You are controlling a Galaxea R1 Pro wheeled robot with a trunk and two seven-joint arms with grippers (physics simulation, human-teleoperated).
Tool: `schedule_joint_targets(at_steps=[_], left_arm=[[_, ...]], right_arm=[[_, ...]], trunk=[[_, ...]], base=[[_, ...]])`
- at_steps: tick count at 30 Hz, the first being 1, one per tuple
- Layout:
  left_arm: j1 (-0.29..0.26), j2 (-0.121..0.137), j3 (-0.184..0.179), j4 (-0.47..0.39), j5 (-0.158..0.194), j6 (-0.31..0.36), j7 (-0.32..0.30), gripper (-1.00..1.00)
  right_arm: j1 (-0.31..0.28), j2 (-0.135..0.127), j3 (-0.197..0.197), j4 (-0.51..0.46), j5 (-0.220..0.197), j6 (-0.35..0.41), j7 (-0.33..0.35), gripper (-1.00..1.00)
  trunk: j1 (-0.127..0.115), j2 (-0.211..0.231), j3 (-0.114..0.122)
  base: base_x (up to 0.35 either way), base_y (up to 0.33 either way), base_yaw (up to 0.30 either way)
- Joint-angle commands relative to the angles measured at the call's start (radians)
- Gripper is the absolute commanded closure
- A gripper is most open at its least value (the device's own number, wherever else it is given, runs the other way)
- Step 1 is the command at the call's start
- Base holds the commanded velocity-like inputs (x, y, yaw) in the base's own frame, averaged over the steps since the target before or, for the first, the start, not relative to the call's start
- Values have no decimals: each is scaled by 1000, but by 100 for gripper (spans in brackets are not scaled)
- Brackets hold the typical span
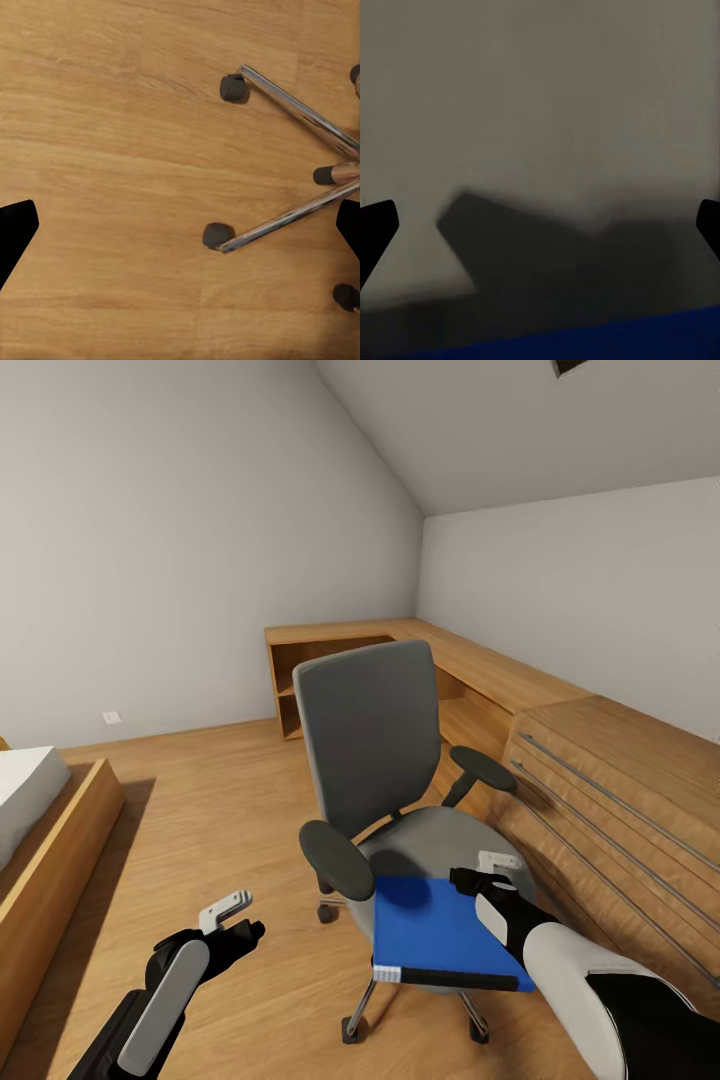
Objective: In the bedroom, organize the workspace by keeping the computer under the desk, ensuring the monitor is on the desk, placing the keyboard on the desk next to the monitor, placing the mouse on the desk next to the keyboard, moving the folder from the swivel chair onto the desk next to the mouse, stacking the notebook on top of the folder with the pen on top of the notebook, and positioning the swivel chair next to the desk.
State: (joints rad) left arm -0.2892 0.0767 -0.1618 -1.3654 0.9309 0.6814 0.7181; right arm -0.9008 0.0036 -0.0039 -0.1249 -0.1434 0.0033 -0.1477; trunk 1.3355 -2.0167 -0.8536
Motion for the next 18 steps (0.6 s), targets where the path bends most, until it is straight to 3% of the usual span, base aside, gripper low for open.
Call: schedule_joint_targets(at_steps=[1,5,18], left_arm=[[-1,1,-2,-1,10,-1,10,-100],[-1,0,-2,4,10,-2,11,-100],[-1,-1,-5,22,10,-2,13,-100]], right_arm=[[0,0,-11,8,-13,0,-4,-100],[0,0,-11,8,-14,0,-4,-100],[0,-5,-13,-1,-13,-2,-5,-100]], trunk=[[0,0,-1],[0,0,-1],[-50,91,40]], base=[[-2,0,0],[0,0,0],[0,0,0]])
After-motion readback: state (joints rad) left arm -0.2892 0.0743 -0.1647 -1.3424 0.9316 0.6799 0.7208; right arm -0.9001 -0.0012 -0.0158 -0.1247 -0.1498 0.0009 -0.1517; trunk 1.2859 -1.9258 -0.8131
